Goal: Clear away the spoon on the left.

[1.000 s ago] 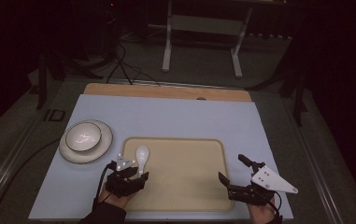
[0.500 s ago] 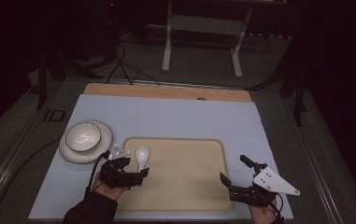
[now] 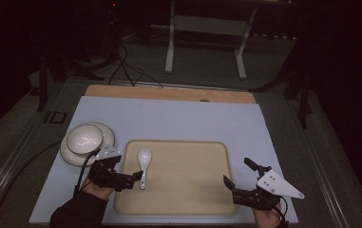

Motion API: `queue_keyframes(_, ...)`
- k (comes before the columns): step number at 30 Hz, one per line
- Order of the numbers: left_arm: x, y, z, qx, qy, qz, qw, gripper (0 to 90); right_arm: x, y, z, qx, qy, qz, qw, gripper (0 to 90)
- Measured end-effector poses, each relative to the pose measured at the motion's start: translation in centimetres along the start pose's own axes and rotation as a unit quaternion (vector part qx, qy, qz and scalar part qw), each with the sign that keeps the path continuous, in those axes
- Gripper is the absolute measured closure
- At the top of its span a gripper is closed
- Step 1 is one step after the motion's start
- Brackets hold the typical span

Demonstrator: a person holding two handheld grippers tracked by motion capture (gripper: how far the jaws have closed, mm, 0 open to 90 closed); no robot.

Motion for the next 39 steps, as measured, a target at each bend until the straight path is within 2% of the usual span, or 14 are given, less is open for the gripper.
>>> queue_keyframes(2, -0.1, -0.2, 0.2, -0.004, 0.006, -0.001, 1.0, 1.8, 0.0, 0.0, 0.0, 0.001, 0.0, 0.0, 1.0, 12.2)
queue_keyframes(3, -0.3, -0.8, 0.8, -0.013, 0.018, -0.006, 0.9997, 1.8, 0.0, 0.0, 0.0, 0.001, -0.001, 0.0, 1.0, 12.2)
queue_keyframes(5, -0.4, -1.3, 1.2, -0.013, 0.028, -0.003, 0.9995, 1.8, 0.1, 0.1, 0.1, 0.002, -0.002, -0.002, 1.0, 12.2)
queue_keyframes(9, -0.3, -2.0, 1.8, -0.011, 0.034, -0.006, 0.9993, 1.8, 0.1, 0.1, 0.1, 0.004, -0.003, -0.002, 1.0, 12.2)
queue_keyframes(13, 0.0, -2.8, 2.5, -0.013, 0.042, 0.0, 0.999, 1.8, 0.1, 0.1, 0.2, 0.004, -0.003, -0.001, 1.0, 12.2)
queue_keyframes(18, 0.6, -3.9, 3.7, -0.018, 0.052, 0.009, 0.9984, 1.8, 0.1, 0.0, 0.2, 0.004, -0.004, 0.0, 1.0, 12.2)
queue_keyframes(26, 1.5, -5.1, 5.1, -0.028, 0.067, 0.01, 0.9973, 1.8, 0.1, 0.0, 0.1, 0.002, -0.004, 0.001, 1.0, 12.2)
queue_keyframes(30, 2.3, -5.3, 5.2, -0.028, 0.061, 0.009, 0.9977, 1.8, 0.1, -0.1, 0.1, 0.002, -0.005, 0.003, 1.0, 12.2)
queue_keyframes(33, 2.8, -5.3, 5.0, -0.032, 0.056, 0.001, 0.9979, 1.8, 0.1, -0.1, 0.0, 0.002, -0.006, 0.003, 1.0, 12.2)
queue_keyframes(39, 3.8, -5.5, 4.7, -0.03, 0.057, -0.001, 0.9979, 1.8, 0.1, -0.1, 0.1, 0.001, -0.005, 0.005, 1.0, 12.2)
Point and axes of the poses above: each handheld gripper's, and its own axes: z roughly backward along the jaws, x roughly out of its underside, y roughly to its right, the point moved 5 cm from there along -z, roughly forward along the jaws, and after that the axes turned 1 degree about -x, right-handed, at the moved point
